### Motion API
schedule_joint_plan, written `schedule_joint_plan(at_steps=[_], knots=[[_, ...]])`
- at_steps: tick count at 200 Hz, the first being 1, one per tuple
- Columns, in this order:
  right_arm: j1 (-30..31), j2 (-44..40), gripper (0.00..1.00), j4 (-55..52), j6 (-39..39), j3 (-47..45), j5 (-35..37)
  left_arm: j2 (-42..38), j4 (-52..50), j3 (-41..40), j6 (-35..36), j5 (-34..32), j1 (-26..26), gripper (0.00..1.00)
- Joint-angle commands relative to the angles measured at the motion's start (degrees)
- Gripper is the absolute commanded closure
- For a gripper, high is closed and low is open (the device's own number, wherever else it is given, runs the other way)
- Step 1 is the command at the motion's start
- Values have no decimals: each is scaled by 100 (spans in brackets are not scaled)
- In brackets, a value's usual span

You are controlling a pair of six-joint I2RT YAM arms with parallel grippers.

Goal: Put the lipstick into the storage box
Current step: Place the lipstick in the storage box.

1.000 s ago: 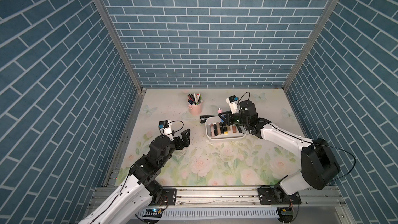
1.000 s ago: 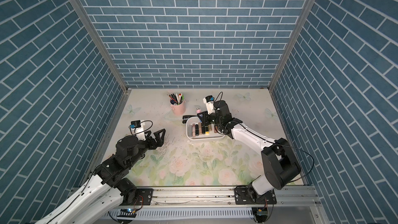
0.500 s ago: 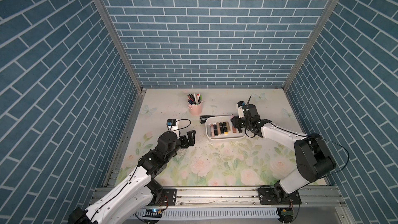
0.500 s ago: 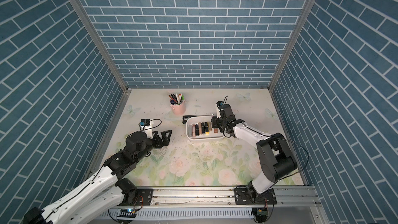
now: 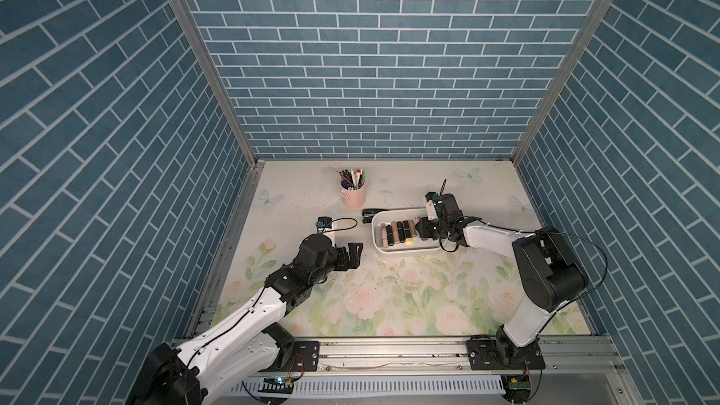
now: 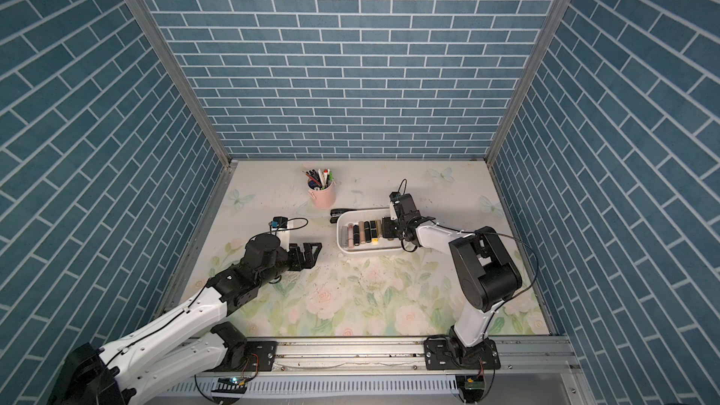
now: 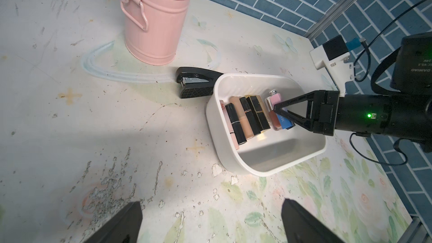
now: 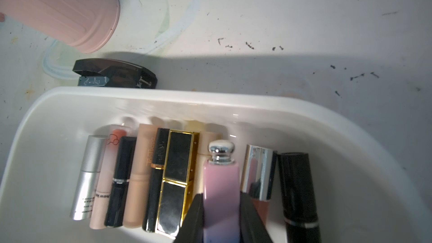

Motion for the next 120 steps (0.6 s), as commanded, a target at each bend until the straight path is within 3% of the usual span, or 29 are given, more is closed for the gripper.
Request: schedule_joint_plan(at_steps=[1, 29, 120], knots=[[-14, 115, 81, 160, 179, 82, -109, 10, 116, -9, 49, 49, 33, 0], [-15, 220, 78, 208, 222, 112, -149, 10, 93, -10, 52, 48, 33, 0], [-14, 177, 56, 138, 206, 146, -50, 21, 55, 53, 76, 13, 33, 0]])
